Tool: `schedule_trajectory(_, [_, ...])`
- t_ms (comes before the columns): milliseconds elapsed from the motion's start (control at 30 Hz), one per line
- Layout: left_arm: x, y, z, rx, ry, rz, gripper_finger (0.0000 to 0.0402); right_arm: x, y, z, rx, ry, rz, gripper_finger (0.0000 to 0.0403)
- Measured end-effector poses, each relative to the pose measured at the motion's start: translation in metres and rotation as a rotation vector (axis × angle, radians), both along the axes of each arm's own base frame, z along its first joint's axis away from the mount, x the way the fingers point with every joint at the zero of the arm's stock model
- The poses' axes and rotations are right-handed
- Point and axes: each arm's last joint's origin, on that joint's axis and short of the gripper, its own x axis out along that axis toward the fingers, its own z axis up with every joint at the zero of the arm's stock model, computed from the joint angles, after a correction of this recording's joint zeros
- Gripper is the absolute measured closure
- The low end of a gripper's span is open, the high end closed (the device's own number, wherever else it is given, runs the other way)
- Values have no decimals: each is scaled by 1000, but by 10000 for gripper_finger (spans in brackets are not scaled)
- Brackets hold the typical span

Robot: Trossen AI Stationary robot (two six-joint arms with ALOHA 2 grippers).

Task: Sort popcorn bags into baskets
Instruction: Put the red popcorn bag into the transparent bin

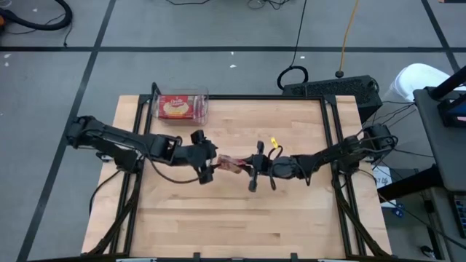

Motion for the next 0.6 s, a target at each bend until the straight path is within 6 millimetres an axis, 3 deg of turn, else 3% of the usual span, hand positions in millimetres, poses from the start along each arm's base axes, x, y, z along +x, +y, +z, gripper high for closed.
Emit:
schedule_trajectory(133, [-1, 1, -10, -3, 21, 13, 105, 0, -5, 0, -22, 11, -13, 390])
schedule_trajectory(433, [7, -3, -45, -49, -200, -54, 151, -2, -3, 21, -11, -128, 66, 390])
schedule_trajectory(600, [3, -6, -49, -27, -188, -105, 224, -3, -1, 20, -8, -123, 76, 390])
